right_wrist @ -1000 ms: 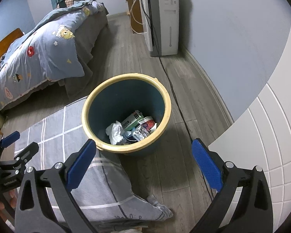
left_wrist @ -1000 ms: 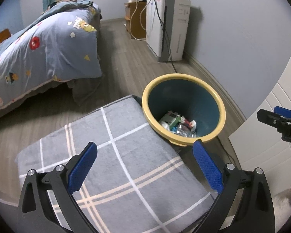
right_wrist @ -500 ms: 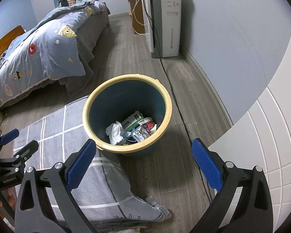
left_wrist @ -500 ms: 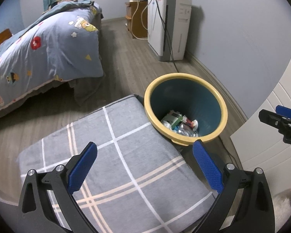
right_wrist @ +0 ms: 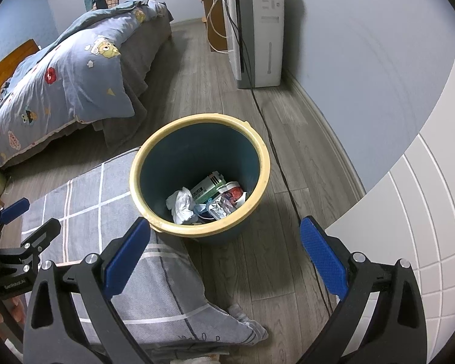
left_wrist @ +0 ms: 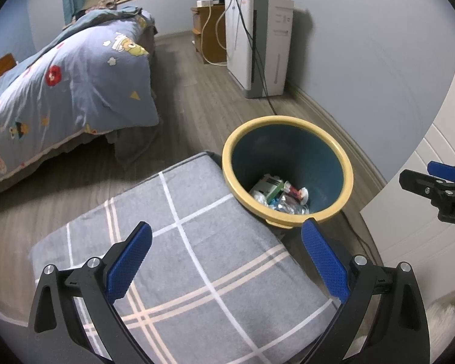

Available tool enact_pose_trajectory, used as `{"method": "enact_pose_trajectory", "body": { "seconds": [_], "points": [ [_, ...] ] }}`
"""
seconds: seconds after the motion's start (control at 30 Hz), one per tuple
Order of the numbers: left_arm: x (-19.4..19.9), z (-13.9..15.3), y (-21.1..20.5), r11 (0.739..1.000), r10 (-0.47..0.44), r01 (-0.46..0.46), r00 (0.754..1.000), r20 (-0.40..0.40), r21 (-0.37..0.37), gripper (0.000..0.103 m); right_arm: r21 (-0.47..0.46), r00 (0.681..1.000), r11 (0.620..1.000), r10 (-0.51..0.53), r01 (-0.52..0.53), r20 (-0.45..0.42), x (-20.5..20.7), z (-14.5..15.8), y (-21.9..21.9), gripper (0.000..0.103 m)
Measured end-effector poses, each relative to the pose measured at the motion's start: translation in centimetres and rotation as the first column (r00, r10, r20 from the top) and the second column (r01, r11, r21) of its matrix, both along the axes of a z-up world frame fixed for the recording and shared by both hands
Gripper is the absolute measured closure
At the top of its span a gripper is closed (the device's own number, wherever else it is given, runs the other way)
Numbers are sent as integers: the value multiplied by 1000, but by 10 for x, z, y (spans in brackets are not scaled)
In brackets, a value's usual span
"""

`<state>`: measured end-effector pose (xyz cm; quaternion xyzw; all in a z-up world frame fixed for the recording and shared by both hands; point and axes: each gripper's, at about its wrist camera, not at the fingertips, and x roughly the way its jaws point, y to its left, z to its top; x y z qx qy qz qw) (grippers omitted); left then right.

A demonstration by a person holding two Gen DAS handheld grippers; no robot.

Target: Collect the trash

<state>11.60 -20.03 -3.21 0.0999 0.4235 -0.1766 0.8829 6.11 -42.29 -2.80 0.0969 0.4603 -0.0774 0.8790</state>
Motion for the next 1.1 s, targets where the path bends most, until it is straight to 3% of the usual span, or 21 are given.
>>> {"method": "enact_pose_trajectory", "body": {
  "seconds": [1.1],
  "points": [
    [-5, 5, -4, 1000, -14, 14, 1000, 23, 15, 5, 3, 1000, 1000, -2, 2, -4, 0, -2, -2, 6]
  ]
}}
